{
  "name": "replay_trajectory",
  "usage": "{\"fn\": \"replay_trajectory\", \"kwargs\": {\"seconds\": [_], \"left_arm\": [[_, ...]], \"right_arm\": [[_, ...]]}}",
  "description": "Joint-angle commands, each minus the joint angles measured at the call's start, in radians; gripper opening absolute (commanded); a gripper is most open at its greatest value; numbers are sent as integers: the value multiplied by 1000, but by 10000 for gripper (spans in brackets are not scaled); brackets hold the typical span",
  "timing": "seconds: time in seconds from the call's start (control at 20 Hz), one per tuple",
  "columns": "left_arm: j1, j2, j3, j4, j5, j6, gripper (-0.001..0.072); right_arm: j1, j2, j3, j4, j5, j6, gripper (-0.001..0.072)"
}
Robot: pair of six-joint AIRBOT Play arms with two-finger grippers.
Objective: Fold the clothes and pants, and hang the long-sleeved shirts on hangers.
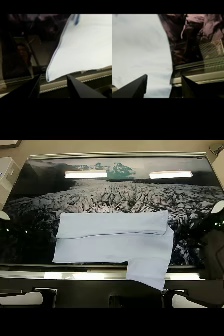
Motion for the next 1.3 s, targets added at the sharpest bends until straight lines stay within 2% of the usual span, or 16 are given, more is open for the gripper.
{"fn": "replay_trajectory", "kwargs": {"seconds": [0.0, 0.25, 0.4, 0.45, 0.55, 0.6, 0.75, 0.95, 1.05, 1.25], "left_arm": [[16, 48, -214, -6, 88, 90, 352], [14, 41, -290, -143, 157, 140, 352], [14, 38, -314, -146, 162, 139, 351], [14, 38, -318, -146, 166, 138, 274], [14, 39, -319, -147, 164, 138, 47], [14, 39, -319, -147, 164, 138, 21], [14, 42, -319, -147, 164, 132, 20], [15, 43, -319, -146, 162, 131, 21], [15, 43, -319, -147, 159, 131, 21], [15, 43, -319, -147, 152, 131, 21]], "right_arm": [[-8, 35, -90, -6, -25, -28, 510], [-8, 36, -90, 25, -21, -28, 497], [-8, 36, -90, 27, -15, -29, 496], [-8, 36, -90, 27, -11, -29, 496], [-8, 36, -90, 25, 2, -29, 496], [-8, 37, -92, 23, 11, -29, 495], [-8, 98, -213, 14, -8, -66, 496], [-8, 179, -491, 24, -148, -111, 516], [-8, 179, -540, 30, -204, -115, 515], [-8, 179, -548, 146, -261, -142, 513]]}}
